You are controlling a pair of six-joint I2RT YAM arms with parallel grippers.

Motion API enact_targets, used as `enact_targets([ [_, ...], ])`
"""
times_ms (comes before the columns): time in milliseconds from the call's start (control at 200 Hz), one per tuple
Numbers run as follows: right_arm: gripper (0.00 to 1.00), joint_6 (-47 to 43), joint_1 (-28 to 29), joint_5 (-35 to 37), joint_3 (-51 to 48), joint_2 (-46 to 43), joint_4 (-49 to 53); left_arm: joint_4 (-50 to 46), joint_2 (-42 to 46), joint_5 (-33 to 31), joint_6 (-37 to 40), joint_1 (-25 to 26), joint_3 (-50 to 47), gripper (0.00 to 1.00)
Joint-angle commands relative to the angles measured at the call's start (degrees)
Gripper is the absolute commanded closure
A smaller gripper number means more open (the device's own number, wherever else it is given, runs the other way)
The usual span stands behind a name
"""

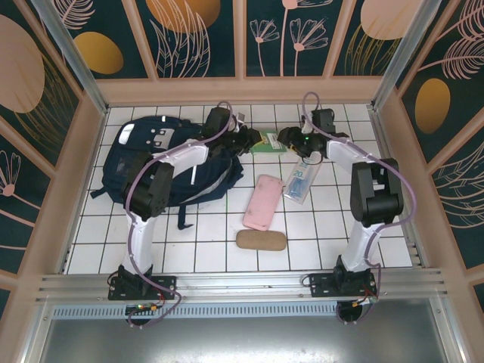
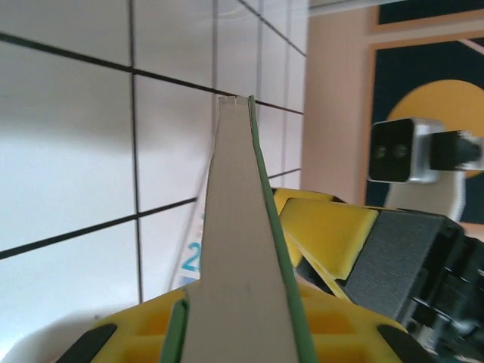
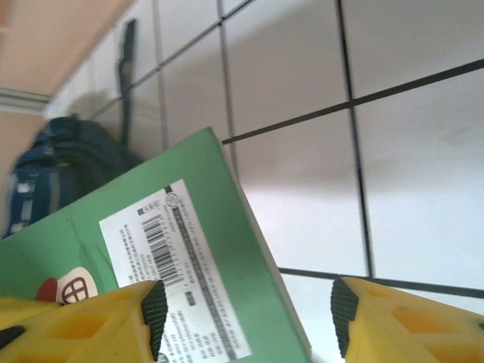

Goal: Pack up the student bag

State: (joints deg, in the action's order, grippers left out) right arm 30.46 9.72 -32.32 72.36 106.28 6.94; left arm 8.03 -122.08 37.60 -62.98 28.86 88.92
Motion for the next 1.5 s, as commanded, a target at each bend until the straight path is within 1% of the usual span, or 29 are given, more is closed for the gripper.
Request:
enact_targets([
  [0, 0.34, 4.0, -1.6, -11.9, -3.9, -3.1, -8.4, 5.9, 4.2, 7.0, 1.6, -0.8, -0.6, 1.0],
  [60, 0.33, 6.0, -2.1, -16.4, -5.1, -3.4, -12.1, 6.9, 5.1, 8.4, 1.7, -1.0, -1.0, 1.0],
  [125, 0.32, 7.7, -2.3, -19.7, -5.8, -3.3, -14.7, 8.3, 5.8, 9.8, 1.3, -1.0, -1.5, 1.0],
  [260, 0.33, 11.9, -2.5, -23.6, -7.7, -3.5, -20.8, 11.8, 6.6, 12.4, -0.6, -1.1, -3.0, 1.0],
  [435, 0.35, 18.0, -2.8, -27.3, -10.1, -3.5, -29.2, 15.0, 7.5, 14.0, -2.6, -1.1, -5.4, 1.0],
  [495, 0.42, 19.9, -2.7, -28.4, -10.9, -3.5, -32.1, 15.6, 7.7, 14.2, -2.7, -1.1, -5.8, 1.0],
  [600, 0.62, 20.9, -2.8, -28.2, -11.6, -4.1, -33.1, 15.6, 8.1, 14.4, -2.6, -1.3, -6.3, 1.0],
  [635, 0.71, 20.9, -2.9, -27.8, -11.8, -4.3, -32.8, 15.5, 8.1, 14.4, -2.5, -1.3, -6.3, 1.0],
  [695, 0.91, 20.5, -3.0, -27.0, -12.1, -4.8, -31.9, 14.2, 8.2, 14.5, -1.5, -1.4, -6.2, 1.0],
  [720, 0.94, 20.2, -3.0, -26.6, -12.2, -5.0, -31.5, 13.5, 8.2, 14.4, -0.9, -1.5, -6.2, 0.99],
  [770, 0.95, 19.7, -3.1, -26.0, -12.5, -5.5, -30.9, 12.0, 8.4, 14.1, 0.2, -1.7, -6.2, 0.98],
  [811, 1.0, 19.7, -3.2, -25.9, -12.7, -5.9, -30.8, 11.9, 8.4, 14.2, 0.5, -1.8, -6.3, 0.98],
  [846, 1.0, 19.5, -3.2, -25.8, -12.8, -6.1, -30.5, 11.9, 8.4, 14.3, 0.4, -1.9, -6.4, 0.97],
  [906, 1.0, 19.1, -3.3, -25.5, -12.9, -6.4, -29.8, 11.4, 8.5, 14.3, 0.8, -2.0, -6.4, 0.9],
  [986, 1.0, 18.9, -3.3, -25.1, -13.2, -6.9, -29.5, 11.3, 8.8, 14.3, 0.9, -2.2, -6.6, 0.89],
  [1031, 1.0, 18.9, -3.3, -25.0, -13.3, -7.0, -29.3, 10.6, 9.0, 14.2, 1.5, -2.3, -6.4, 0.81],
  [1051, 1.0, 18.8, -3.3, -24.9, -13.4, -7.0, -29.3, 9.8, 9.1, 14.0, 1.9, -2.4, -6.1, 0.74],
  [1066, 1.0, 18.8, -3.2, -24.9, -13.4, -7.1, -29.2, 9.1, 9.1, 13.8, 2.5, -2.5, -5.9, 0.67],
  [1091, 1.0, 18.7, -3.3, -24.6, -13.5, -7.2, -29.1, 6.8, 9.3, 13.0, 3.7, -2.6, -5.4, 0.56],
  [1121, 1.0, 18.7, -3.4, -24.3, -13.6, -7.4, -29.0, 3.8, 9.6, 12.0, 5.9, -2.9, -4.8, 0.48],
  [1151, 1.0, 18.8, -3.5, -23.8, -13.8, -7.6, -28.9, 0.6, 9.9, 10.5, 8.2, -3.2, -4.0, 0.44],
  [1186, 1.0, 18.7, -3.6, -23.3, -13.9, -7.9, -28.5, -3.9, 10.3, 8.4, 11.5, -3.6, -3.0, 0.41],
  [1236, 1.0, 17.9, -3.7, -22.4, -14.0, -8.3, -27.4, -11.6, 10.8, 4.0, 16.8, -4.1, -1.0, 0.38],
  [1291, 1.0, 16.8, -3.7, -20.9, -14.0, -8.8, -25.4, -19.8, 11.1, -1.9, 22.4, -4.6, 1.1, 0.38],
  [1356, 1.0, 15.8, -3.7, -19.4, -14.3, -9.8, -24.0, -27.5, 11.6, -11.0, 27.8, -4.7, 2.9, 0.37],
  [1436, 1.0, 15.3, -3.7, -17.8, -15.1, -10.6, -23.0, -33.9, 11.9, -22.4, 32.5, -4.7, 3.9, 0.38],
  [1496, 1.0, 15.5, -3.7, -17.0, -15.8, -11.2, -23.3, -37.5, 11.7, -29.2, 34.9, -4.7, 4.5, 0.38],
])
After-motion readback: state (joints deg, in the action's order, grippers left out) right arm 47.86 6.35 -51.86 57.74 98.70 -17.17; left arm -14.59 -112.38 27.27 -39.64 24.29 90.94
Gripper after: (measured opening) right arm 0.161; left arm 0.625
